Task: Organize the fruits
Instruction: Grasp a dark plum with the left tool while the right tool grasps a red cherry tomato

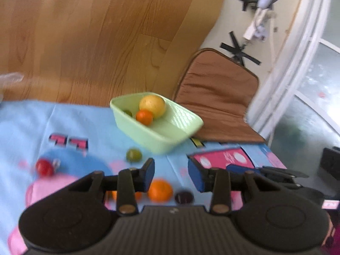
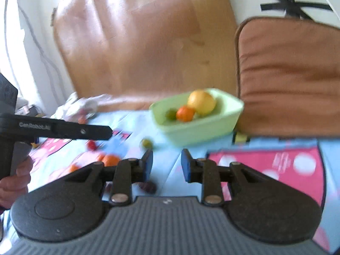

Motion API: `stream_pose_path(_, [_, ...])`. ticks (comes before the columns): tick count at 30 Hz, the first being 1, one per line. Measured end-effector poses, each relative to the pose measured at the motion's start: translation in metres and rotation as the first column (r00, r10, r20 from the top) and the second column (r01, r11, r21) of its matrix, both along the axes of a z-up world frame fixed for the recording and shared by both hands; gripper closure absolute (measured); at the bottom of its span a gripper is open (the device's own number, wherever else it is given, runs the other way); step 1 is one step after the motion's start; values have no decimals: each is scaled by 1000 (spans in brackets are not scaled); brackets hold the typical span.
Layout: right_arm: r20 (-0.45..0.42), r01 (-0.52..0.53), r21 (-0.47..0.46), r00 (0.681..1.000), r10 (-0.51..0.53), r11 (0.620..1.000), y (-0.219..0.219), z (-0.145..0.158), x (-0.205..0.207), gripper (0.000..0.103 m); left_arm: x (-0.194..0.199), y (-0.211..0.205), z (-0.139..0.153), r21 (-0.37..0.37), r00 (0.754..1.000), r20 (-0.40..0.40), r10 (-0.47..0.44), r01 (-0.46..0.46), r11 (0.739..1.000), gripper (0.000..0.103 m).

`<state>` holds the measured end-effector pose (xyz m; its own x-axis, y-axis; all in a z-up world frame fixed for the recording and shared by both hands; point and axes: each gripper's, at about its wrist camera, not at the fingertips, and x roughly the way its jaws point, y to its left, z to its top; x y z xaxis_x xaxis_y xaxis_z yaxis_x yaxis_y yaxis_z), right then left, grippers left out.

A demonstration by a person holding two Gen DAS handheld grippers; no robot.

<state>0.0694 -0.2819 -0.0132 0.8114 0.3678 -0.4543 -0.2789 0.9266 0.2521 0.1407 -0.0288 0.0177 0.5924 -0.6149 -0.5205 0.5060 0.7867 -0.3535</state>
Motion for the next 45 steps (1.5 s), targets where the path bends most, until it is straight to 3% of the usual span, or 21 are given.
stream_pose_path(6, [30, -120, -114, 992, 125, 986, 47, -20, -33, 71, -34, 33, -20, -69, 998, -64, 0, -5, 998, 69])
stream_pose_path(11, [14, -155, -181, 987, 160, 971, 63, -31, -17, 70, -46, 36, -32, -86, 994, -107, -8, -1, 996, 69])
stream_pose_path(14, [10, -161, -234, 986, 168, 959, 73, -35, -4, 61, -52, 37, -37, -88, 993, -116, -18, 7, 996, 69])
stream_pose_path(16, [17, -176, -254, 982, 187, 951, 77, -38, 1, 62, -56, 39, -39, -87, 993, -114, -18, 8, 996, 69])
stream_pose_path(19, [35, -198, -296, 975, 218, 935, 80, -35, -9, 71, -57, 39, -39, -90, 993, -116, -21, 11, 996, 69])
stream_pose_path(21, [50, -229, -303, 965, 256, 925, 79, -32, -20, 87, -56, 37, -40, -91, 992, -123, -31, 20, 996, 69])
stream_pose_path(22, [64, -239, -309, 960, 271, 920, 78, -31, -24, 88, -55, 35, -41, -92, 991, -127, -42, 31, 995, 69])
stream_pose_path(28, [84, -239, -327, 956, 280, 914, 73, -31, -44, 86, -49, 14, -43, -42, 992, -106, -62, 58, 997, 69])
stream_pose_path(30, [83, -223, -340, 960, 266, 913, 73, -33, -45, 76, -44, 7, -44, -15, 993, -102, -59, 58, 998, 69])
stream_pose_path(33, [62, -215, -338, 966, 250, 916, 70, -38, -43, 70, -40, -3, -50, 29, 993, -99, -62, 65, 997, 70])
stream_pose_path(41, [9, -247, -343, 964, 266, 906, 74, -43, -35, 76, -39, -5, -59, 70, 997, -79, -24, 30, 997, 75])
stream_pose_path(45, [36, -198, -438, 971, 237, 877, 68, -38, -38, 76, -38, -4, -61, 66, 997, -81, -13, 19, 998, 78])
